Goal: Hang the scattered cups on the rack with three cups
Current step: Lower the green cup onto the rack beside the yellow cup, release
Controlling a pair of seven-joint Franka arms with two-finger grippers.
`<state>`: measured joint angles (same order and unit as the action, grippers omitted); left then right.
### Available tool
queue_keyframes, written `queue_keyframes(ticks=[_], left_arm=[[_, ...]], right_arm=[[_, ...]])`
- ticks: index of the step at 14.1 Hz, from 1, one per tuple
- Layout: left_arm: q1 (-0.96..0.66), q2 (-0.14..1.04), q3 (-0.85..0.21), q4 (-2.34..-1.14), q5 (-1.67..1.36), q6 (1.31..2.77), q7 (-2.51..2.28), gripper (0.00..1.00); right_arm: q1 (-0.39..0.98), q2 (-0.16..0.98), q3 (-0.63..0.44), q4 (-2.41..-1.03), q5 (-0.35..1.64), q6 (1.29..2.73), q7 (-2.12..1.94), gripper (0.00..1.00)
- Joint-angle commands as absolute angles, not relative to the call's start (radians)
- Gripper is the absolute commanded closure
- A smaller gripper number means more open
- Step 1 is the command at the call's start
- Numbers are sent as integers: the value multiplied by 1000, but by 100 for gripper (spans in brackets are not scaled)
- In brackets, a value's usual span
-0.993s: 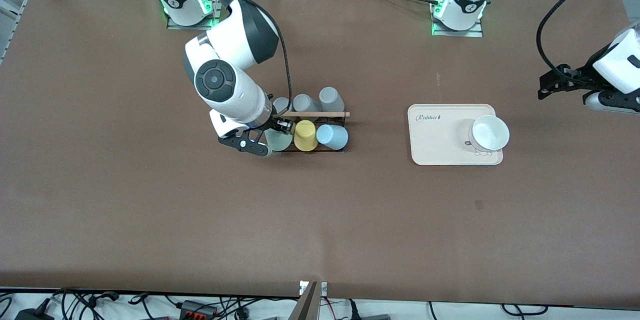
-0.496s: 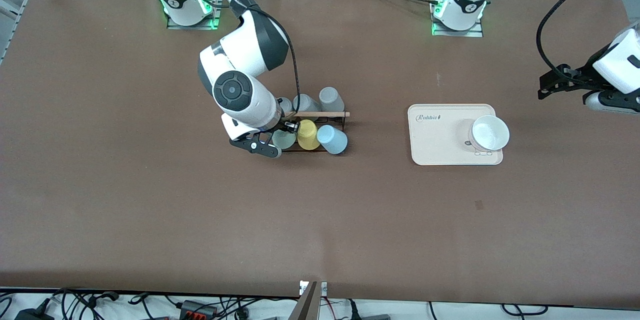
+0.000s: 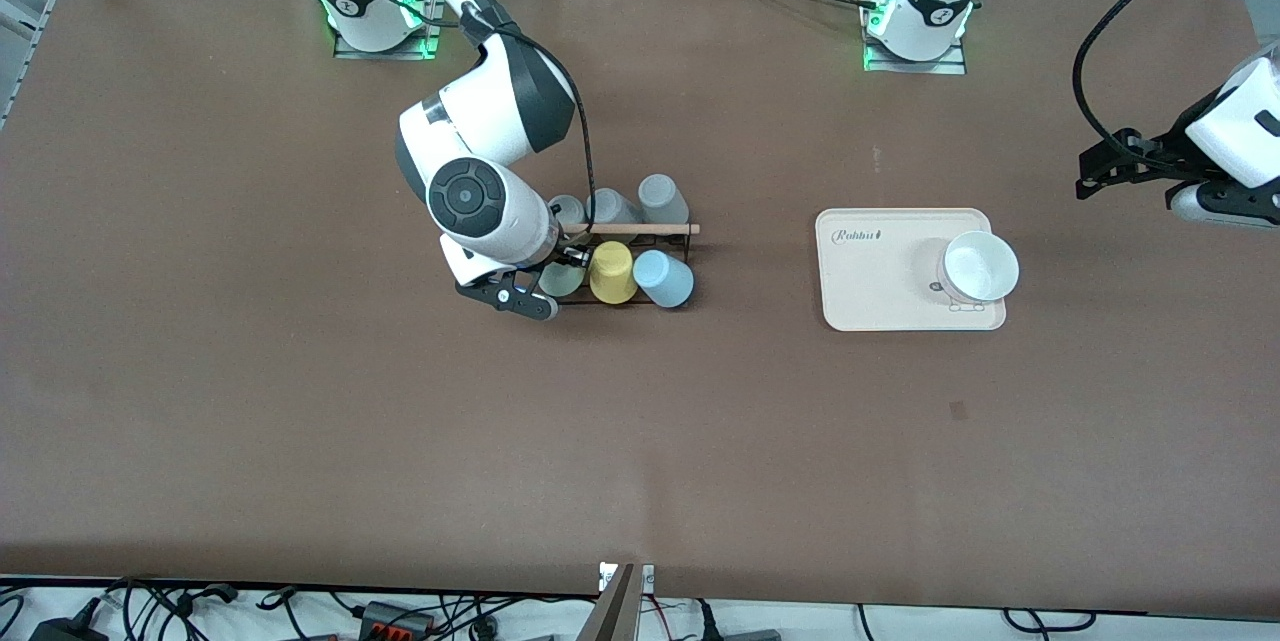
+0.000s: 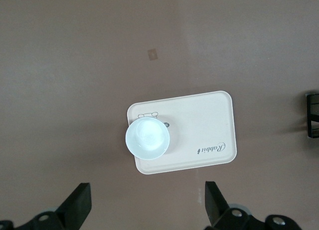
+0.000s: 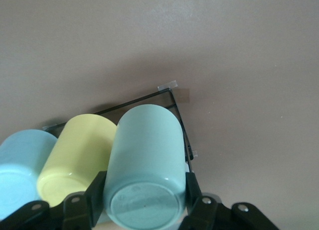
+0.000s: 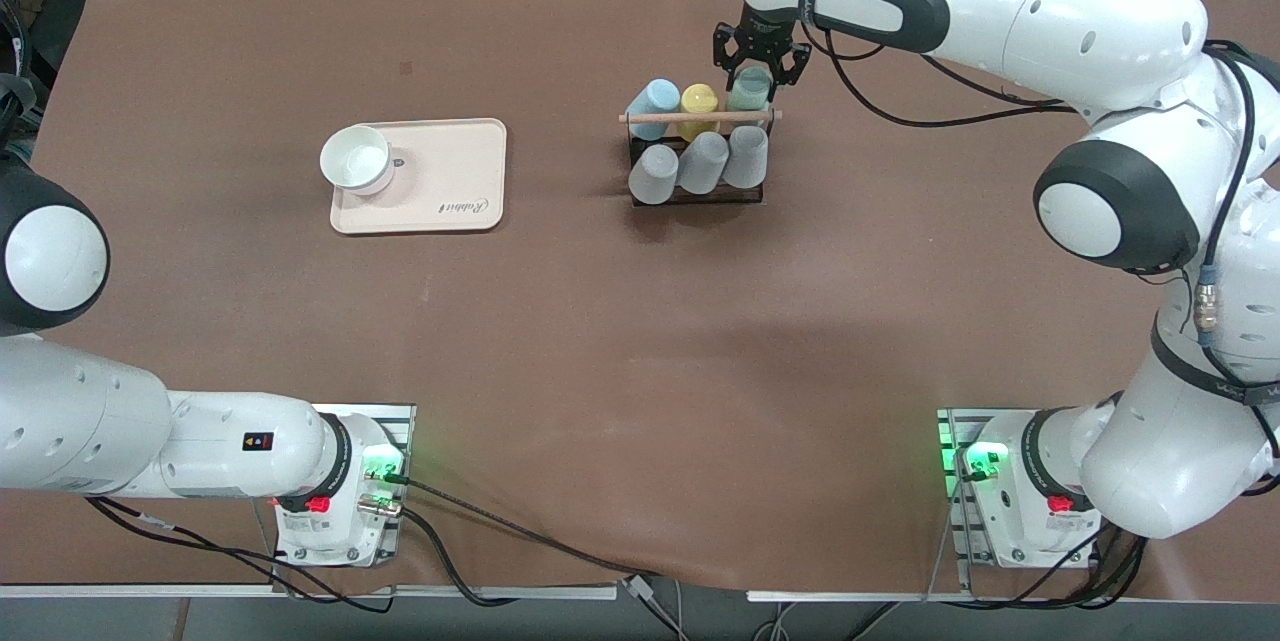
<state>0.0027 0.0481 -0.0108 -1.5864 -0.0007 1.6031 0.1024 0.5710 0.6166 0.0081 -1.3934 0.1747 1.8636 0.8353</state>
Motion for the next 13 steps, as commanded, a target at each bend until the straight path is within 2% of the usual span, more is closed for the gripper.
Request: queue_keyframes(ticks=[1,4,5,6,8,13], left_arm=[[5,55,-8,-1569,-17,1600,115,0],[5,55,-8,-1571,-17,1600,115,0],[6,55,-8,-1571,-18,1600,117,0],[6,55,-8,-1569,-18,1600,115,0],[6,55,-8,-1569,-18,1600,115,0],[6,55,-8,-1569,-18,1600,115,0]], right_arm=[[571,652,8,-1356,179,1847,844,74],[574,663,8,-1356,181,1858,845,73],[575,664,8,-1356,181,1858,850,71],[577,667,8,-1356,184,1858,857,63],[578,667,8,-1356,183,1858,862,0],[566,655,2,-1329,186,1842,851,0]])
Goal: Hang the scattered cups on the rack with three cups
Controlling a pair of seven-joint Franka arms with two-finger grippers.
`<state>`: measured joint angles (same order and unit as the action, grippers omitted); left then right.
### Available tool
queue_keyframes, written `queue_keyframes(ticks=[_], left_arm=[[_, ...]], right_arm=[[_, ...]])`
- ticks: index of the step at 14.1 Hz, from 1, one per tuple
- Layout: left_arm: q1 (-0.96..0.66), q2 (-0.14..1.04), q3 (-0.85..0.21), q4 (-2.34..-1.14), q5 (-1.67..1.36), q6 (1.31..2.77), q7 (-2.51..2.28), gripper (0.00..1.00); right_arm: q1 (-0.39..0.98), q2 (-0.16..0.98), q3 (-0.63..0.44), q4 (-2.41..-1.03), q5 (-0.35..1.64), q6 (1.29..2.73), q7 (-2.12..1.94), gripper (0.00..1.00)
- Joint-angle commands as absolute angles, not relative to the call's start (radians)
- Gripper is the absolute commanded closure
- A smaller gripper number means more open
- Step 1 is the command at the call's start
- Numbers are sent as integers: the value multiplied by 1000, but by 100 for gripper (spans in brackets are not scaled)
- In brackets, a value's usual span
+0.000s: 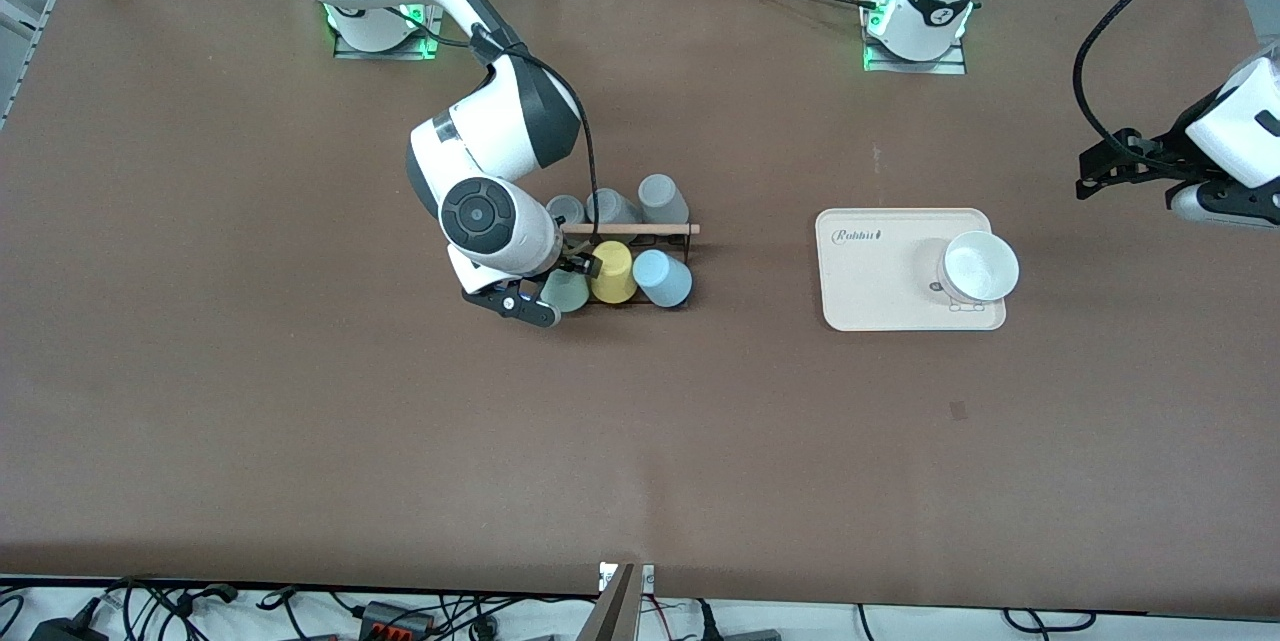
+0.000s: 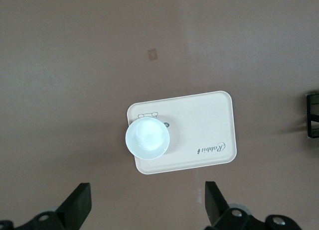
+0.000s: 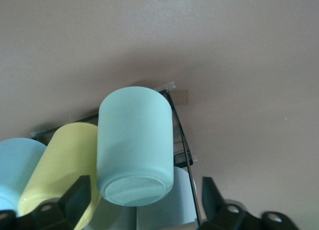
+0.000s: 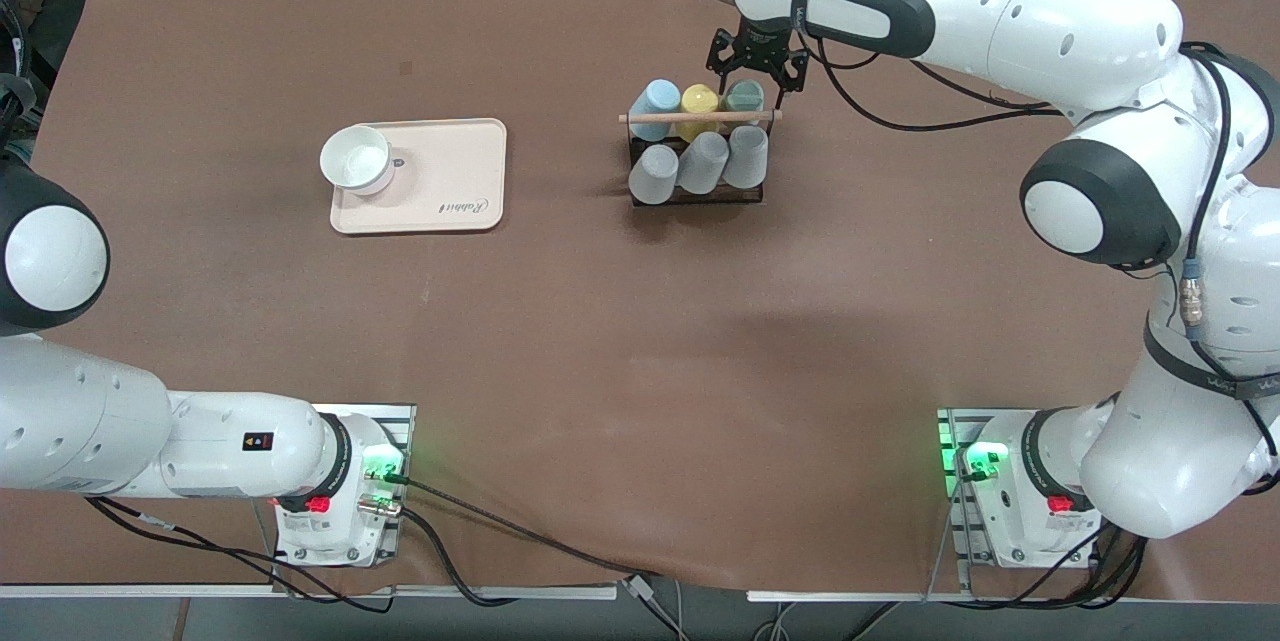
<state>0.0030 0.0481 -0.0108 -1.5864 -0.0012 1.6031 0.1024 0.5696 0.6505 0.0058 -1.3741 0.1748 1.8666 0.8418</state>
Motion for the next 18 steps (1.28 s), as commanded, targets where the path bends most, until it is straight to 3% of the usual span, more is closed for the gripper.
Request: queue_keyframes(ticks=[1,7,13,18], left_arm=[[6,55,-8,-1571,-18,1600,115,0],[6,55,-8,-1571,-18,1600,115,0],[5,55,-8,-1569,-18,1600,112,0],[0,55,-8,-1569,-14,1600,110,0]], right_arm=[[565,655,2,-1318,186,1836,851,0],[490,623,-2,-1195,178,1744,841,0],[301,571,-25,-1172,169,1721,540,0],[212,499,-28,-1172,43,1657,422,0]])
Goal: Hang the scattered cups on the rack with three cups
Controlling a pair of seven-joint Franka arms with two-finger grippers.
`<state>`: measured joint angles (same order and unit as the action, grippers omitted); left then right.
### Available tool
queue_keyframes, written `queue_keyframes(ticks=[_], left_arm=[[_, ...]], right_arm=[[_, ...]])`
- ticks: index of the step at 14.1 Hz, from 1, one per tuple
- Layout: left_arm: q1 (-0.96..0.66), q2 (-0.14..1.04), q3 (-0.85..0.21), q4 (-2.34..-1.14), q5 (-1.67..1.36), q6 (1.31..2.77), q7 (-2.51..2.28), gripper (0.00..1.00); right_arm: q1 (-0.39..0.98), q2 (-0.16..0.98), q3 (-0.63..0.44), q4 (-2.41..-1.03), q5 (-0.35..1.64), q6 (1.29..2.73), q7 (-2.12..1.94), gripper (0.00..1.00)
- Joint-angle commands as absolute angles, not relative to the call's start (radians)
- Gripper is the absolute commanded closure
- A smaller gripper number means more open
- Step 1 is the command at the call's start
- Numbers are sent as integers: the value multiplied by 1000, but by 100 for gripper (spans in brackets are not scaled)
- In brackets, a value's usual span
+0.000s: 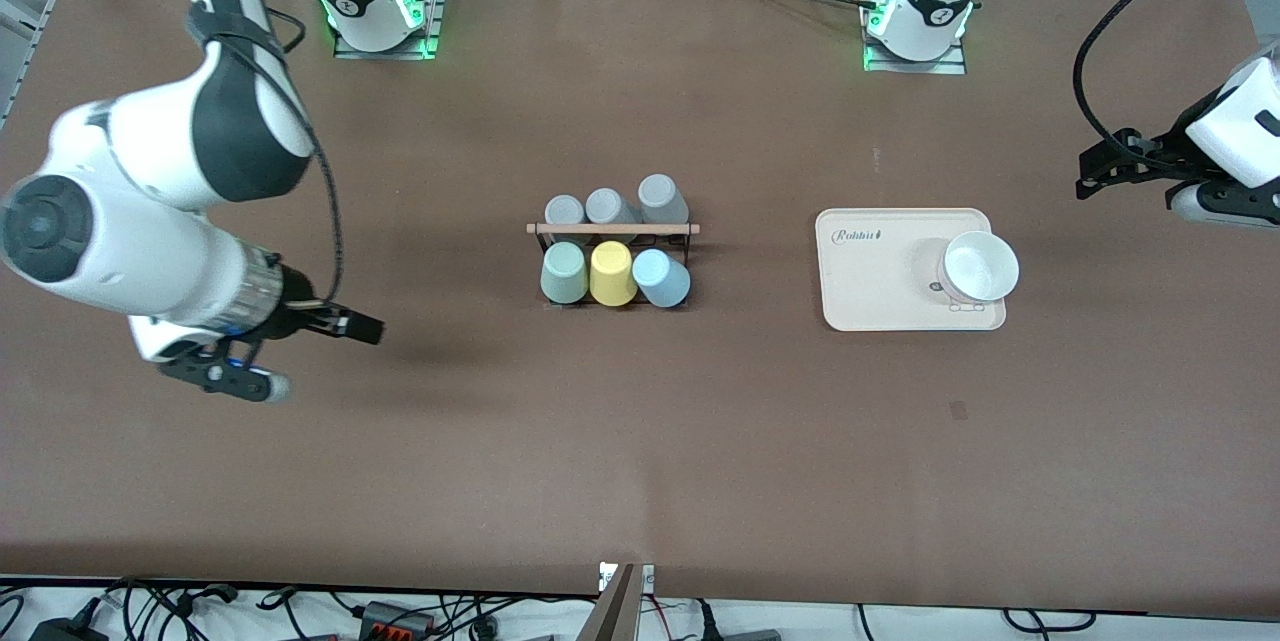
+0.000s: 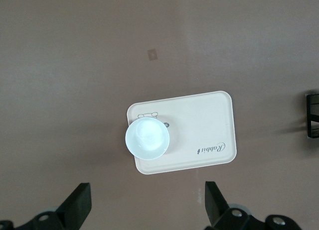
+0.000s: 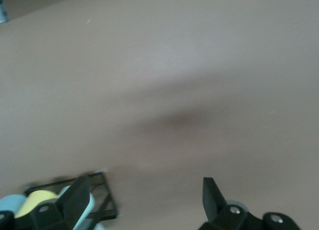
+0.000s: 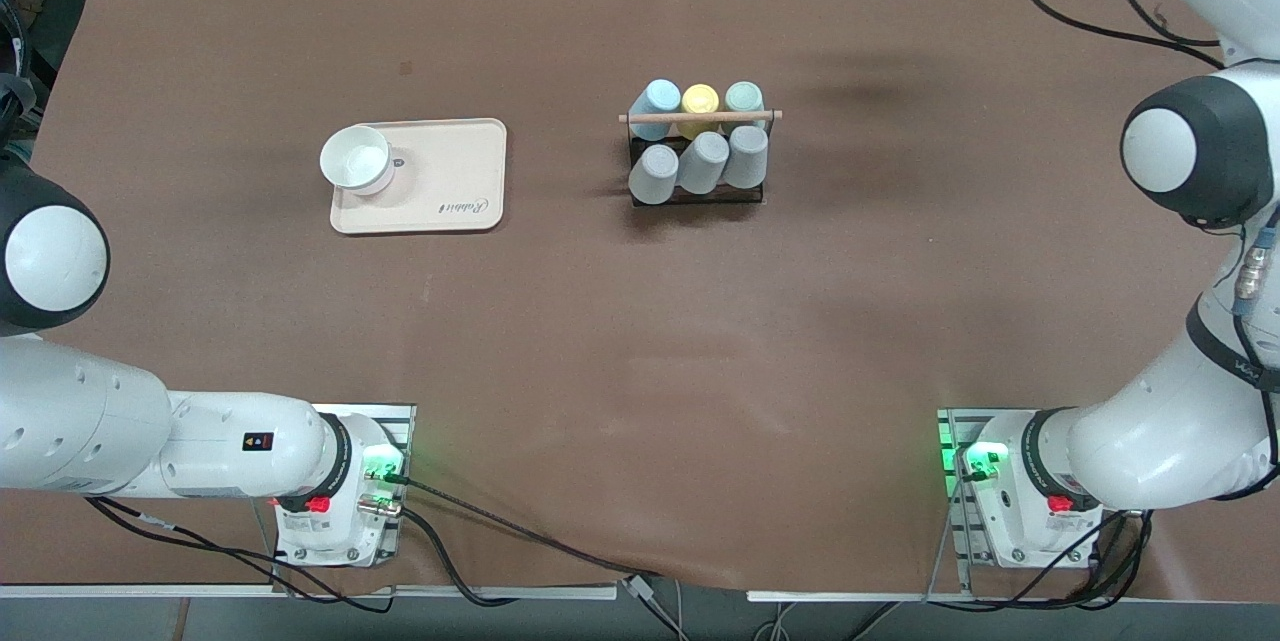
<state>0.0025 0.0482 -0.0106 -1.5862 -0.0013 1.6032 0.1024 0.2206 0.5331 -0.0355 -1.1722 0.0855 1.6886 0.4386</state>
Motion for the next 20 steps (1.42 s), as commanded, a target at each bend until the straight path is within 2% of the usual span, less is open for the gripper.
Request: queue_keyframes(ticks=[1,4,9,12,15,17,20], left_arm=[[0,55,-9,-1569,-14,1600,110,0],[-2,54,-9,-1569,-14,1598,110,0],[-3,52,-9,-1569,-14,1591,110,0],[-3,55,-9,-1568,-11,1600,123,0],[-6,54,-11,-1568,-12,1598,114,0],[-3,55,-11,-1568,-12,1598,124,0],[-8,57,-12,-1566,-12,1600,117,0]], right_arm=[[198,476,-26,-1172,34,1649,419,0],[160,440,-32,-1172,21,1605,307,0],[26,310,-43,-1265,28,1641,22,0],[23,269,-46,-1267,17,1625,-9,0],[20,250,-46,-1272,3,1542,-23,0],[20,198,-46,-1354,2,1557,-25,0],[20,63,-46,-1590,2,1695,-25,0]])
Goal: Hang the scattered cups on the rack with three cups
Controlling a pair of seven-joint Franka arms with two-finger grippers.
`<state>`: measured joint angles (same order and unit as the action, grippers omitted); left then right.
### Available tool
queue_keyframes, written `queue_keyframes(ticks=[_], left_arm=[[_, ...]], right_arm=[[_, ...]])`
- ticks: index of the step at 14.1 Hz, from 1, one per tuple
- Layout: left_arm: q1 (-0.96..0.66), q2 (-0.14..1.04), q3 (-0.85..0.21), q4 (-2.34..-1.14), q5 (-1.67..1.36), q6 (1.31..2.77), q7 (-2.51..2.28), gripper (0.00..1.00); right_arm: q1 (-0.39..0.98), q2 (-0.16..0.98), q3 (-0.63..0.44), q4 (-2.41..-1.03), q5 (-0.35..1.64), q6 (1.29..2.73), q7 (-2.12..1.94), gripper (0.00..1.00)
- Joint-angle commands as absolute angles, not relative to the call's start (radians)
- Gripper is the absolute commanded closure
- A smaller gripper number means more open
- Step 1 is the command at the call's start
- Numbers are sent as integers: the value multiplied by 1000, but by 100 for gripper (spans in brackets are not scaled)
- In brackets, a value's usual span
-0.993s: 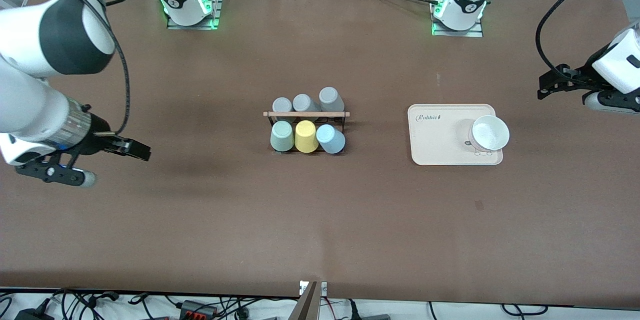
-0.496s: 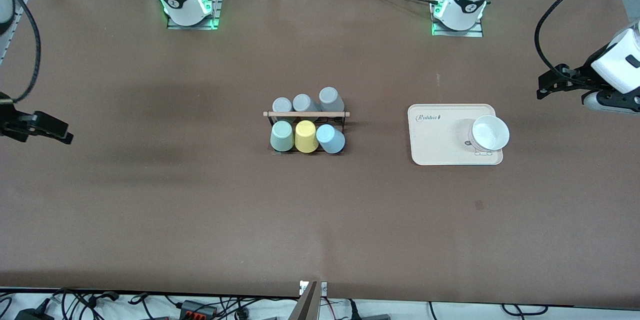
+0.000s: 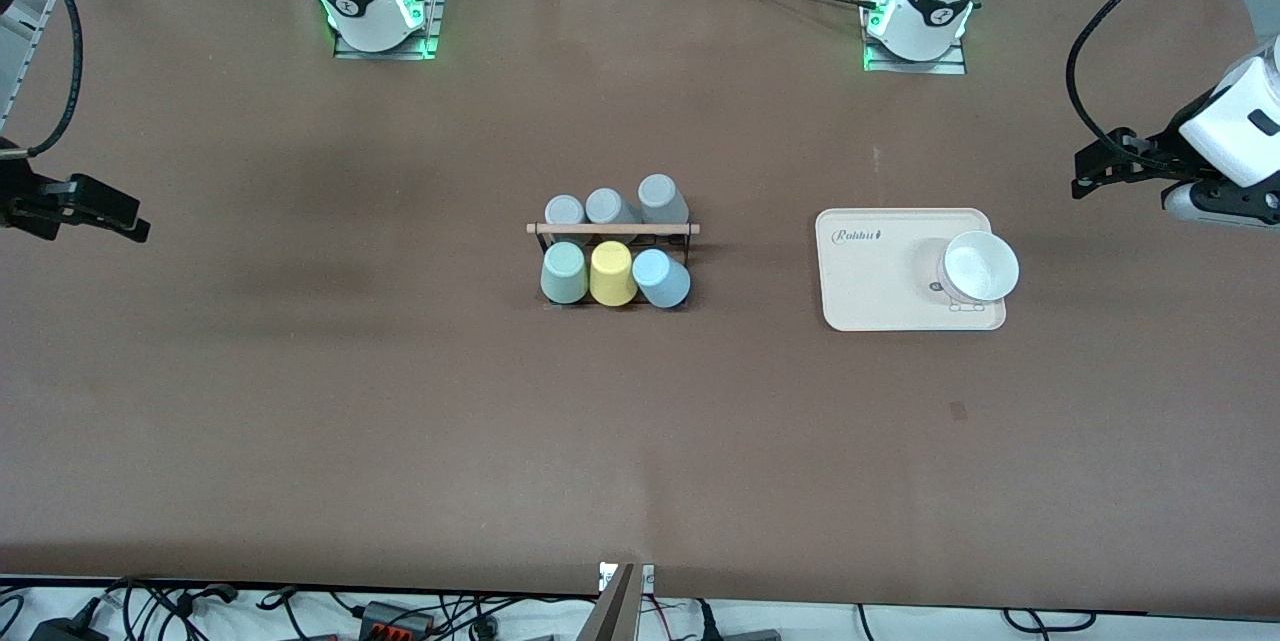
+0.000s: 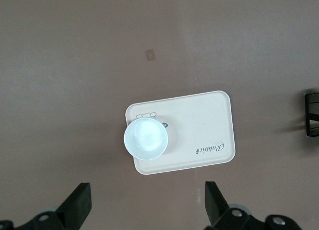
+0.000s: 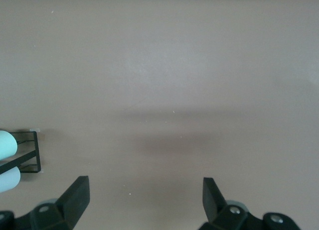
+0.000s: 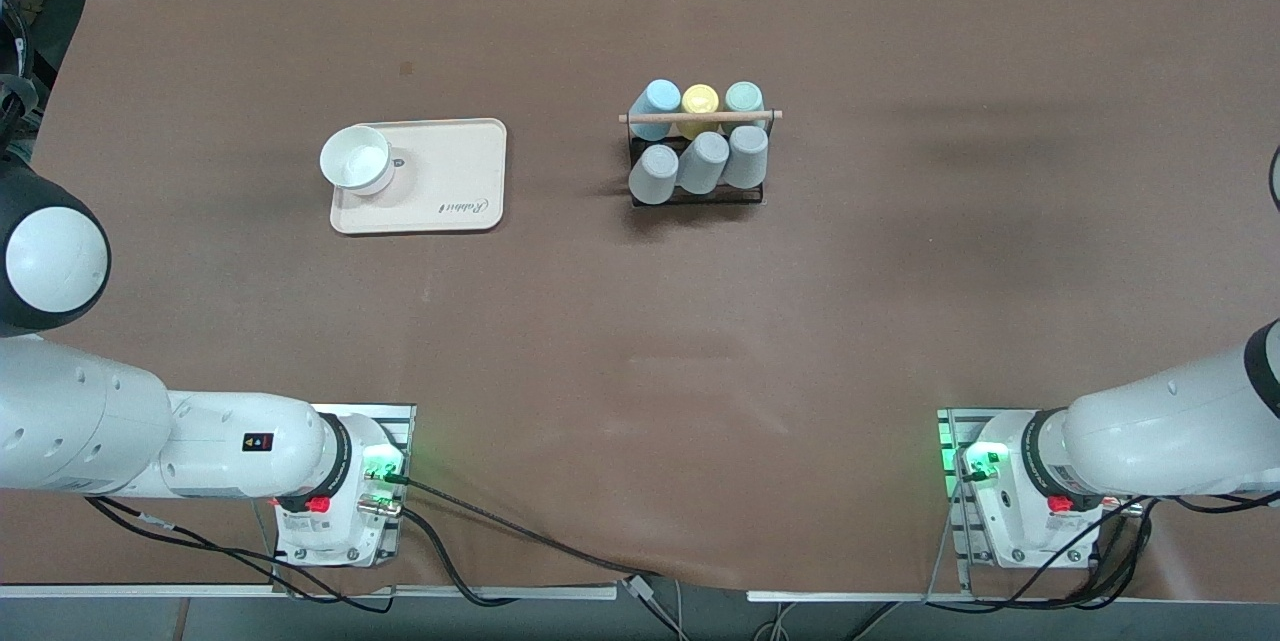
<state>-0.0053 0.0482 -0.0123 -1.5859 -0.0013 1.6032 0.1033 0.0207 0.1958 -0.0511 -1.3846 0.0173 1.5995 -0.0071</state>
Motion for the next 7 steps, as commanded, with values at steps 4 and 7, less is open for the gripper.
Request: queue_keyframes(ticks=[4,7], left_arm=[[-8,57,-12,-1568,-12,1597,117,0],[-6,58,-12,-1568,-12,1597,117,0]], right_arm=[[20,-26,-46,-1749,3,1756,-23,0],[18,-18,-46,-1735,5,1738,-28,0]])
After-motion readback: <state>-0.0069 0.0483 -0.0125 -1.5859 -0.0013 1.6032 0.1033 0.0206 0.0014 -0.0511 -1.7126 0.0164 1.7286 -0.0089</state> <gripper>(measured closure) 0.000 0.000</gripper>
